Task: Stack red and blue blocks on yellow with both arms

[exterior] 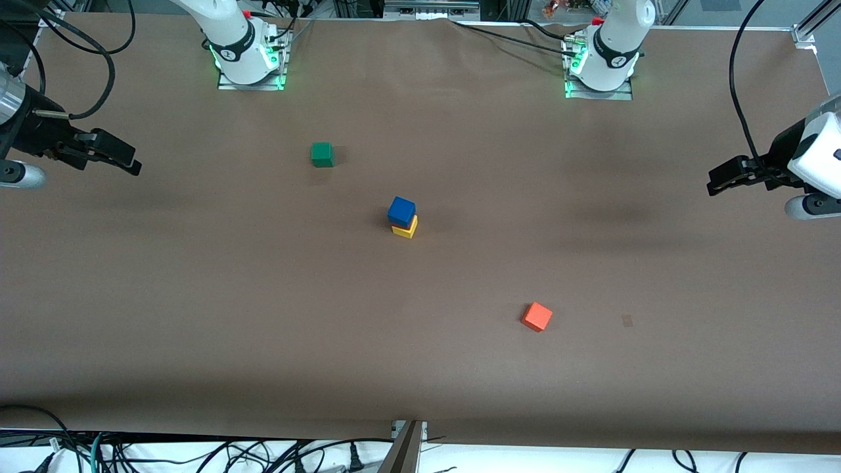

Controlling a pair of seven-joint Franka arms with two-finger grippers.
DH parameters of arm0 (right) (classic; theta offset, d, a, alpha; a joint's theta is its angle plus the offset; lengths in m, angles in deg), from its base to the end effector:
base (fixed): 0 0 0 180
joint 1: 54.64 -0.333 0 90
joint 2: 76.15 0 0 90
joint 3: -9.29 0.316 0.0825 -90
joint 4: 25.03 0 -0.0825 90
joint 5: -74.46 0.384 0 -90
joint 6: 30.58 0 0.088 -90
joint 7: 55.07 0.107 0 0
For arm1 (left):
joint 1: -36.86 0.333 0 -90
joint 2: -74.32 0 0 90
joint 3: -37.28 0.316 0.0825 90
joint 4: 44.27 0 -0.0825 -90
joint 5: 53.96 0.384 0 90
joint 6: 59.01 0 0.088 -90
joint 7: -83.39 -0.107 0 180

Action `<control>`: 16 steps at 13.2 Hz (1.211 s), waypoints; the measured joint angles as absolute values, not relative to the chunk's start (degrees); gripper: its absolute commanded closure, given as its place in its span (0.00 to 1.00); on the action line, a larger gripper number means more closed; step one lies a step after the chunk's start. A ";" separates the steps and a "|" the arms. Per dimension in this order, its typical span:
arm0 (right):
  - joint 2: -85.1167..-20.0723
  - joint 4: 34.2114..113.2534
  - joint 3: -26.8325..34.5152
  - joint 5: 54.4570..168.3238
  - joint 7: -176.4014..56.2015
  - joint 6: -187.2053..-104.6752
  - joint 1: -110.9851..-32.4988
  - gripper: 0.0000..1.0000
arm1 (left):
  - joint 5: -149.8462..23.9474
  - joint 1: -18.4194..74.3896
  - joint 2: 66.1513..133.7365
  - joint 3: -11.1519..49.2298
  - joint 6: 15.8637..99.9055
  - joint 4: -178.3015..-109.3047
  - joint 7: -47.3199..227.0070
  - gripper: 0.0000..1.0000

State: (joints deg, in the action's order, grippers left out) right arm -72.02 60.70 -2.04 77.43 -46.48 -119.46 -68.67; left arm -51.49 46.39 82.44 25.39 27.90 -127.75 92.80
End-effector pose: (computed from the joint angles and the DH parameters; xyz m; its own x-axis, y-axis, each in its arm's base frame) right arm 0.5735 0.0370 0.6180 0.9946 -0.1012 -0.0211 -0.1019 -0.9942 -0.0349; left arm 0.5907 -0.0107 0.5937 0.9893 0.1249 -0.0754 0.1232 -0.9920 -0.0267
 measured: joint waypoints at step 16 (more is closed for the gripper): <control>-71.75 60.33 -1.28 76.08 -52.99 -119.28 -68.57 0.00 | -51.49 46.39 82.46 25.34 27.90 -127.69 92.80 0.00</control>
